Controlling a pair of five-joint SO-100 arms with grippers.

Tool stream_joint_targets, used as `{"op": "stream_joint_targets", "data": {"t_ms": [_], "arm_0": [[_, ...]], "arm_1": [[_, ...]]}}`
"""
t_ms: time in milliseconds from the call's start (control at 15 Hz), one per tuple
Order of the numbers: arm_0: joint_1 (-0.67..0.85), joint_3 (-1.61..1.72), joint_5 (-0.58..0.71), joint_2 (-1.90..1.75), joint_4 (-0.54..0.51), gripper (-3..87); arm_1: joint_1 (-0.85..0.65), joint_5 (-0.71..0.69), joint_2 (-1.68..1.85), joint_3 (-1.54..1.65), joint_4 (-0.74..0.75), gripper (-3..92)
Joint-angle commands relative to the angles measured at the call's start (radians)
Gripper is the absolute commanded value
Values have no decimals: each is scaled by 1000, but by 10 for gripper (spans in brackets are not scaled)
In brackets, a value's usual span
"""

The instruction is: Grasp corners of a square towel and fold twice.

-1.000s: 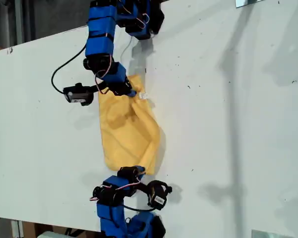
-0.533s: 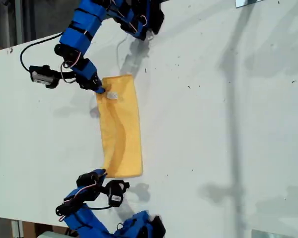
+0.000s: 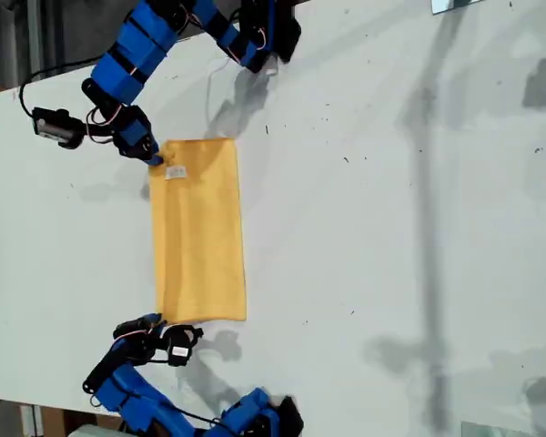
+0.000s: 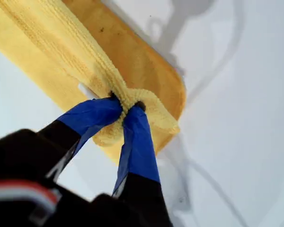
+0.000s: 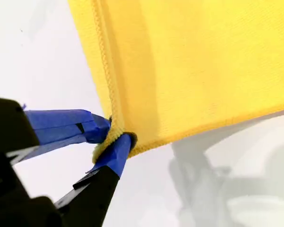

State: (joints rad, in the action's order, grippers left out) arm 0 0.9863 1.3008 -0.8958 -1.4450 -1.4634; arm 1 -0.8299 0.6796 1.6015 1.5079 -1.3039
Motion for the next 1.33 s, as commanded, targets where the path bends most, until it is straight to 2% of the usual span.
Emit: {"op": "stream_joint_targets", "data": {"t_ms": [0,200,333,533,867,1267], "arm_0": [[69,-130,31,75,-14,-3],[49,-132,44,94,-29,-3],[-12,-133,71,86,-92,-3],[-106,-84,17,28,-172,-3],[-290,21,-38,-9,-179,-3],[-413,158,-112,-38,-167,-3]], "arm_1": [[-54,-23,-29,-52,18,-1],[-52,-26,-100,-34,44,-1],[-2,-49,-115,-64,-12,-1],[23,-31,-3,20,-60,-1],[147,-5,32,170,-55,-1],[302,54,91,275,-64,-1]]}}
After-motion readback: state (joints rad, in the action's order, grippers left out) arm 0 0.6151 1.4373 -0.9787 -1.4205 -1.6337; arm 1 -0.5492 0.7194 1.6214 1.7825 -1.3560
